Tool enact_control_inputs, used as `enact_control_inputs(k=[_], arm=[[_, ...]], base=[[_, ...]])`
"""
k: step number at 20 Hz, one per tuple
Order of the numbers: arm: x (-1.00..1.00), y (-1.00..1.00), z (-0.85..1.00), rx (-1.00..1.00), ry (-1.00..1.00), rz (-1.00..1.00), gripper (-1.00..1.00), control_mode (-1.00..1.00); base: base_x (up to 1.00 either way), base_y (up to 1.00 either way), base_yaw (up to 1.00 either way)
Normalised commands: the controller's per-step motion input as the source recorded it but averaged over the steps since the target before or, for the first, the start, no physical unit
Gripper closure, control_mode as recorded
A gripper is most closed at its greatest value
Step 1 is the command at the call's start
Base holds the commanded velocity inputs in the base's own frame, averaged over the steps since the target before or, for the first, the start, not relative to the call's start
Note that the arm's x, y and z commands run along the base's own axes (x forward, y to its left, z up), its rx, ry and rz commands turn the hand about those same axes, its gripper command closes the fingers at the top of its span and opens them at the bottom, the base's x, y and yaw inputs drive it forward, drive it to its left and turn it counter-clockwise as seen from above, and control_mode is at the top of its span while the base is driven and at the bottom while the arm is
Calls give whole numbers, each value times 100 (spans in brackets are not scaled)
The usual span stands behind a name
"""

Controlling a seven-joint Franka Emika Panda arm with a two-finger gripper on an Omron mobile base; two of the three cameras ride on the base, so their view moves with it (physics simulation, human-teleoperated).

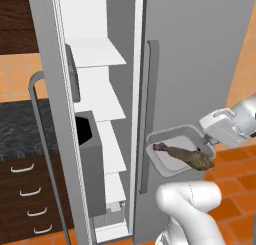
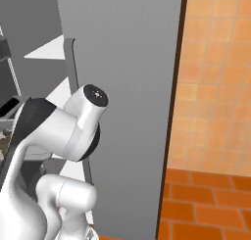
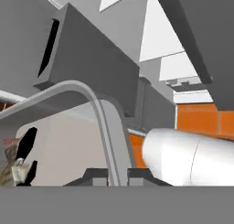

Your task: Take the meat container that has the fish and place it on the second highest rack of the freezer. Then take the vegetable container that has the carrot and bell pepper and place it on the highest rack of the freezer.

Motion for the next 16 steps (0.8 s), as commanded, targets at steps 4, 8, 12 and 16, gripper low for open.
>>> enact_control_inputs(k=[4, 8, 12, 16], arm=[[14, 63, 5, 30, -2, -49, 100, -100], [10, 44, 2, 44, 0, -54, 100, -100], [38, 3, 26, 52, 14, -40, 100, -100], [95, 0, 3, 25, 21, -19, 100, -100]], base=[[0, 0, 0], [0, 0, 0], [0, 0, 0], [0, 0, 0]])
